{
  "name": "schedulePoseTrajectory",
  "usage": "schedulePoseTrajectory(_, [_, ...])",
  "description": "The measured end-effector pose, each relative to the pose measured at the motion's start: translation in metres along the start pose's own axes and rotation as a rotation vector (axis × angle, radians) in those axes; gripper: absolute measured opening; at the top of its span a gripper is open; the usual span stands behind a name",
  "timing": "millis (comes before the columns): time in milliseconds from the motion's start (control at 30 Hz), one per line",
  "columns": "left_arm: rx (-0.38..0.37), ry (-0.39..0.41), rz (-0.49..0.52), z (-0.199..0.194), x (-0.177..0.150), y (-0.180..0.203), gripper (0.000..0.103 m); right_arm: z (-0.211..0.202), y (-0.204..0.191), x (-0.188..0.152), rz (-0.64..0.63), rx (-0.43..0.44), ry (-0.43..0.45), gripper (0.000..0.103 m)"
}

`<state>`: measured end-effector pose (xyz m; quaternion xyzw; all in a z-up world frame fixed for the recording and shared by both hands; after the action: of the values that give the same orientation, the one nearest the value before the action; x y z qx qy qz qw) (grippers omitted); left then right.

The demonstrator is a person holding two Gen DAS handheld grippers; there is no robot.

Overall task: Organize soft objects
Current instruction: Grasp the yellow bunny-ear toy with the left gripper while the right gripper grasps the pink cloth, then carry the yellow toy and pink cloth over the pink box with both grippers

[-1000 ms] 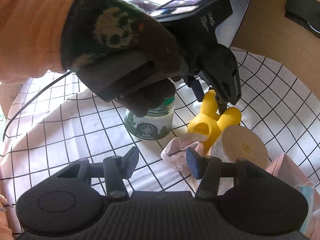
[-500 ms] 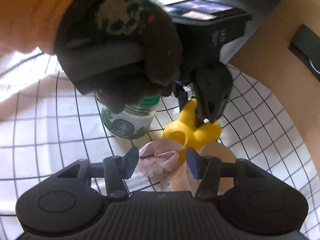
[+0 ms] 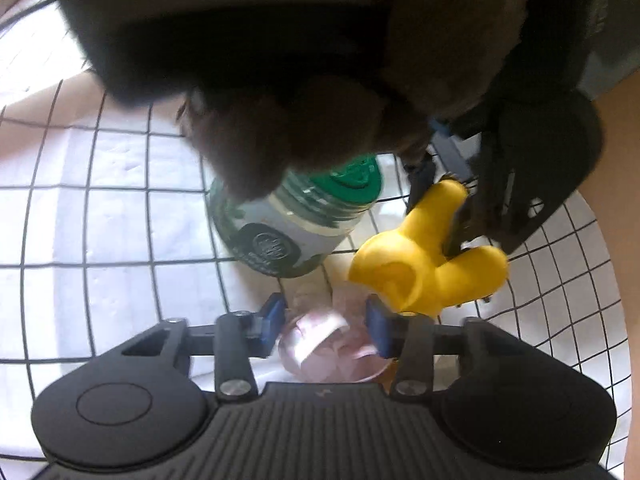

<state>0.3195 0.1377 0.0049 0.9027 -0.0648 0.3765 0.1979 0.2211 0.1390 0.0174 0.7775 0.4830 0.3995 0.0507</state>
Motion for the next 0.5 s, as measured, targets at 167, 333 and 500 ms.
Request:
schedulePoseTrajectory(167, [-0.004, 0.029, -0.01, -0.012, 0.006, -0.003, 0.035, 0.0, -0.004, -0.007, -0.017, -0.006, -0.055, 0.007])
schedulePoseTrajectory(333, [-0.024, 0.084, -0.017, -0.037, 0.017, -0.001, 0.034, -0.025, 0.023, 0.012, 0.033, -0.077, -0.01, 0.005])
schedulePoseTrajectory(500, [-0.051, 0.172, 0.009, -0.074, 0.035, 0.008, 0.034, -0.063, 0.061, 0.039, 0.177, -0.113, 0.063, 0.006])
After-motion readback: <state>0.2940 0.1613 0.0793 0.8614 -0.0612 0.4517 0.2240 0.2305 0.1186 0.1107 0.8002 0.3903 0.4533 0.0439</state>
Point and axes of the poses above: each gripper's, at about its wrist camera, not at the fingertips, and z roughly the way its jaws point, y to its right, x to its top, the point moved 8 cm from there along z, roughly the way its jaws point, and after that the axes turned 11 degrees about y, right-handed, at the moved point
